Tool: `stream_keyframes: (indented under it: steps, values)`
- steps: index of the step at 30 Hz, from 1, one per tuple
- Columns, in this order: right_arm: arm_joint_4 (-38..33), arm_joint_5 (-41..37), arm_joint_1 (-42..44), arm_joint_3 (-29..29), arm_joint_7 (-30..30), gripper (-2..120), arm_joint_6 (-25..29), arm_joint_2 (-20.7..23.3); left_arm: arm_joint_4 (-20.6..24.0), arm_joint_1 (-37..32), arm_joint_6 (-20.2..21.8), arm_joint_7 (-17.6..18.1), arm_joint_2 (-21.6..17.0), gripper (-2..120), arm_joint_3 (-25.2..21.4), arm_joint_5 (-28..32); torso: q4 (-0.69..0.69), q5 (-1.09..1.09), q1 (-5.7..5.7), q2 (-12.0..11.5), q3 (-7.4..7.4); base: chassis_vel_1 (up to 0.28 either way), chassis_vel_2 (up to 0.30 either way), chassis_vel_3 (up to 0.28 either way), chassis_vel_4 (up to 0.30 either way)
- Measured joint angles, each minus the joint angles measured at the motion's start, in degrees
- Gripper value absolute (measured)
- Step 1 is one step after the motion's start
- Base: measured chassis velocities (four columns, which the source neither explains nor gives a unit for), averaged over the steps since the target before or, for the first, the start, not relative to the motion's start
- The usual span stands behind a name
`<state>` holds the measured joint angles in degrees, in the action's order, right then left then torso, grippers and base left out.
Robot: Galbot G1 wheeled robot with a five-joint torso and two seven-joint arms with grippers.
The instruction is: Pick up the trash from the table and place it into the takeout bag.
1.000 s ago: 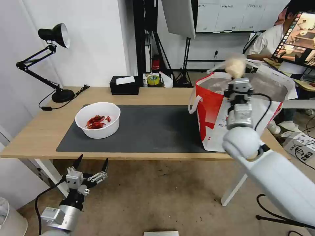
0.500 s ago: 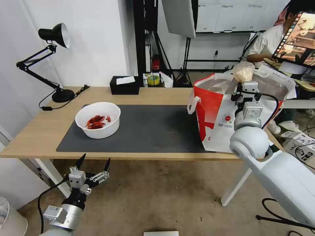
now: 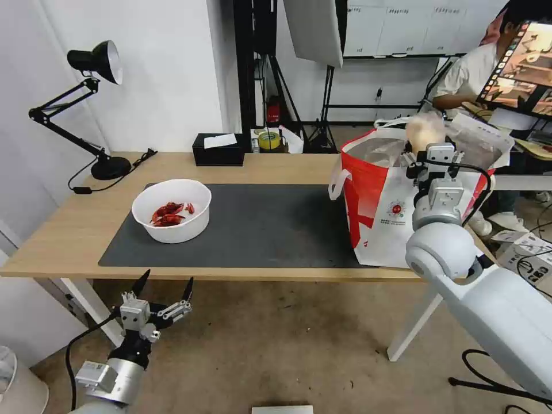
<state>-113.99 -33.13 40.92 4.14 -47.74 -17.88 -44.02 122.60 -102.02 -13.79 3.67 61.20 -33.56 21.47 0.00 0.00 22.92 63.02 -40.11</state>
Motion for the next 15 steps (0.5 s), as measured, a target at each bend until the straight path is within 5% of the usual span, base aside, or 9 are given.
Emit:
stream_keyframes:
  steps: [15]
  values:
    - [-3.17,-2.81,2.07,2.53,2.11,100,1.18,2.08,1.57,-0.8,0.04,0.01,0.25,100,-0.36,-0.23,0.0,0.01,0.0,0.0,0.0,0.0,0.0,0.0,0.0]
